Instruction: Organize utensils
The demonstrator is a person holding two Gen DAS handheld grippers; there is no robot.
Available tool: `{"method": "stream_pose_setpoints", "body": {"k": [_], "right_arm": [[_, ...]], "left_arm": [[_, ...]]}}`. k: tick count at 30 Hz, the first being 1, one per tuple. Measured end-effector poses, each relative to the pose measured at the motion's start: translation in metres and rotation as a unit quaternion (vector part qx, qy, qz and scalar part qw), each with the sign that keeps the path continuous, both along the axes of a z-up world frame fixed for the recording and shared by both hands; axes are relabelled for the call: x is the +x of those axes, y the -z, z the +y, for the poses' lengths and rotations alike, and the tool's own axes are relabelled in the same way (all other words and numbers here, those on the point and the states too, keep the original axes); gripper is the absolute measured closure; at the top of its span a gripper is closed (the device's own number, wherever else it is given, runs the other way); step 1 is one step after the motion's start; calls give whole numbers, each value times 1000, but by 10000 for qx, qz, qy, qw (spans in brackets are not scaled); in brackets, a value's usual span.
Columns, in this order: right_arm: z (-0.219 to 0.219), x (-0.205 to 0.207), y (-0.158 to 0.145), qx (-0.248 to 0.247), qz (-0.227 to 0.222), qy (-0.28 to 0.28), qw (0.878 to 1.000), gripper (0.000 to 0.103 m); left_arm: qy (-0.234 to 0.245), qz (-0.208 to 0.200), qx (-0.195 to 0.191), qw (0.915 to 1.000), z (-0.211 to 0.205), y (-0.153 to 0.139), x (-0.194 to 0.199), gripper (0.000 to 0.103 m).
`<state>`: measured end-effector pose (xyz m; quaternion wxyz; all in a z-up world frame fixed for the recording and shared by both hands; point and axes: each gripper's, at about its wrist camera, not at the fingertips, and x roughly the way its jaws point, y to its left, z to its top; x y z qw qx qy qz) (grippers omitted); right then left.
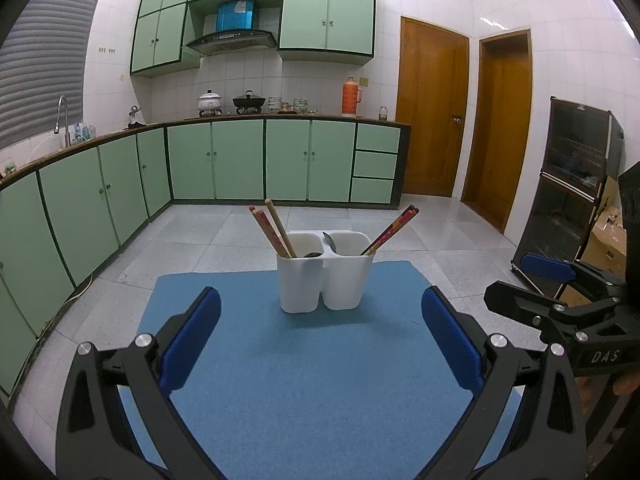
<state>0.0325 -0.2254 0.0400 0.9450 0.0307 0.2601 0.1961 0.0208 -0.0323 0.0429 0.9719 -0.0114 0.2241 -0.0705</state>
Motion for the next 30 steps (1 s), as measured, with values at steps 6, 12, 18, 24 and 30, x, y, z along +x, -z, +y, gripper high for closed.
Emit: {"method": "stream_pose_setpoints", "body": {"k": [6, 12, 18, 24, 30], "right_arm": [[1, 0, 1, 1, -2, -9, 10000, 6], [2, 0, 1, 2, 2, -12, 10000, 6], [3, 0, 2, 1, -2, -22, 10000, 6], [2, 1, 2, -3, 3, -23, 10000, 6], [3, 0, 2, -7, -2, -35, 10000, 6]], "left_arm": [[-38, 19, -40, 10000, 1, 1, 0, 6], [-32, 37, -50, 10000, 3, 2, -1, 6], [-48, 33, -58, 10000, 3, 2, 0, 6], [-69, 7, -61, 10000, 1, 2, -1, 6], [-76, -6, -60, 10000, 1, 1, -1, 6]]}}
